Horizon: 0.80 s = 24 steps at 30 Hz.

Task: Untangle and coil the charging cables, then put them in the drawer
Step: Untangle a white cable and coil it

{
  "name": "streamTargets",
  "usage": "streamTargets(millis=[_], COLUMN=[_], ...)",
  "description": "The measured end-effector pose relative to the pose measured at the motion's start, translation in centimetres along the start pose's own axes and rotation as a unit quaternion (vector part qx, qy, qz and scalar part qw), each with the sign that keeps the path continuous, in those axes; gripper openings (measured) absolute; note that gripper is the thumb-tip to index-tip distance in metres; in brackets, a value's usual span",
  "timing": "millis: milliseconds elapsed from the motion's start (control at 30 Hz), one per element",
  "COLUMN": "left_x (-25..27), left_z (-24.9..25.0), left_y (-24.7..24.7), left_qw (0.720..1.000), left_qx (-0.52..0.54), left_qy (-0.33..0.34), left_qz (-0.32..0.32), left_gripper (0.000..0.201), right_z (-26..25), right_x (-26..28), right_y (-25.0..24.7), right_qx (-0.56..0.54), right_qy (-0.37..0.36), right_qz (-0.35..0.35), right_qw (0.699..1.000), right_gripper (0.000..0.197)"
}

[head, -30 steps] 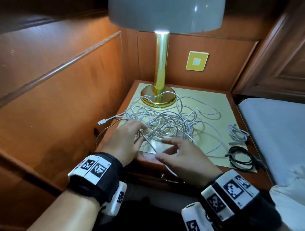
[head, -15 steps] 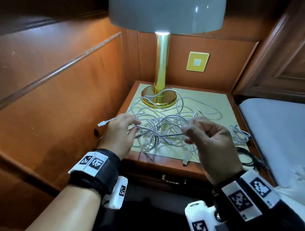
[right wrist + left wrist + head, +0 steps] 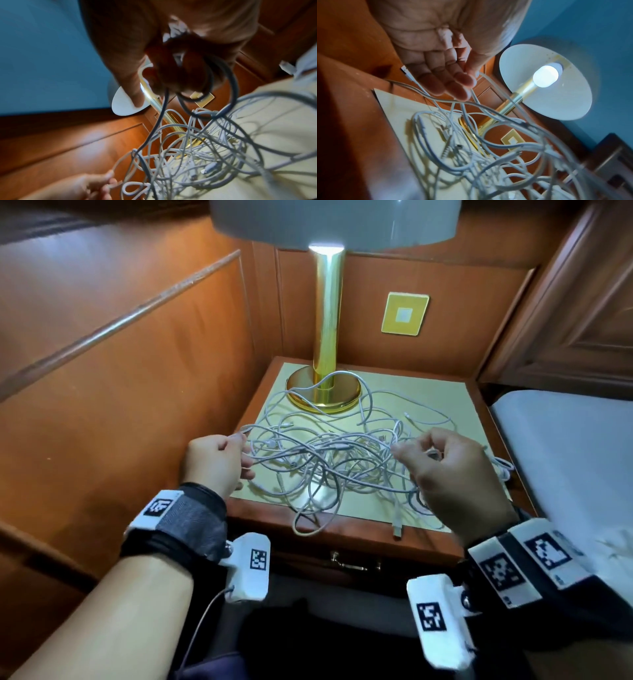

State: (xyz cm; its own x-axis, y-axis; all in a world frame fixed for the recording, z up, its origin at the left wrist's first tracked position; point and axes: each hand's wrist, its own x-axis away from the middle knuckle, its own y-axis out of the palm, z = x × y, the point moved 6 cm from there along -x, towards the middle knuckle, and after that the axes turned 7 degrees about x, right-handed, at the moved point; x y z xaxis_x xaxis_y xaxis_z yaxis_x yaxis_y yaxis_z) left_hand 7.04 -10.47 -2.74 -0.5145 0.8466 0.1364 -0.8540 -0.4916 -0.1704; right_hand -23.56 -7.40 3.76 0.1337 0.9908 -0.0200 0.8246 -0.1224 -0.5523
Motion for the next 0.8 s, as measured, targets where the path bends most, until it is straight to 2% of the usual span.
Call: streamTargets(millis=[100,200,300,367,433,500,533,600,667,733,800], left_x=[0.3,1.0,1.8,2.5,3.4,4.7,5.5,6.9,7.3,6.9,6.5], left_z=[0.3,0.9,1.4,1.8,2.8,4.4,4.9,4.9,4.0,3.2,2.9], left_y=[0.2,0.2,0.7,1.4,2.3,3.5,4.2,5.6,6.5,6.8,7.4], left_qw=[0.996,0.982,0.965,0.965,0.973,0.972,0.960,0.923,0.894,0.894,0.902], left_qx=[0.077,0.176,0.254,0.257,0.222,0.126,0.069,-0.028,-0.115,-0.132,-0.118], left_qy=[-0.054,-0.069,-0.066,-0.052,0.017,0.141,0.197,0.269,0.292,0.287,0.291], left_qz=[-0.005,0.003,-0.003,-0.018,-0.056,-0.136,-0.187,-0.275,-0.319,-0.317,-0.297], left_gripper=[0.034,0.034,0.023,0.008,0.010,0.016,0.019,0.029,0.046,0.050,0.042], right_z=[-0.2,0.3,0.2,0.2,0.0,-0.7,-1.1,-2.0,-2.7,-3.0,-3.2], right_x=[0.6,1.6,1.8,1.8,1.8,1.7,1.6,1.4,1.4,1.4,1.6], right_y=[1.2,3.1,4.5,5.1,5.5,5.4,5.2,4.6,3.8,3.4,3.3], right_qx=[0.147,0.288,0.313,0.317,0.301,0.256,0.228,0.181,0.140,0.099,0.058], right_qy=[-0.022,-0.032,-0.063,-0.082,-0.099,-0.115,-0.125,-0.154,-0.177,-0.197,-0.220], right_qz=[-0.107,-0.186,-0.183,-0.176,-0.162,-0.145,-0.133,-0.104,-0.076,-0.055,-0.047], right_qw=[0.983,0.939,0.930,0.928,0.934,0.949,0.956,0.966,0.971,0.974,0.973], right_gripper=[0.038,0.045,0.019,0.018,0.024,0.025,0.025,0.027,0.031,0.037,0.046])
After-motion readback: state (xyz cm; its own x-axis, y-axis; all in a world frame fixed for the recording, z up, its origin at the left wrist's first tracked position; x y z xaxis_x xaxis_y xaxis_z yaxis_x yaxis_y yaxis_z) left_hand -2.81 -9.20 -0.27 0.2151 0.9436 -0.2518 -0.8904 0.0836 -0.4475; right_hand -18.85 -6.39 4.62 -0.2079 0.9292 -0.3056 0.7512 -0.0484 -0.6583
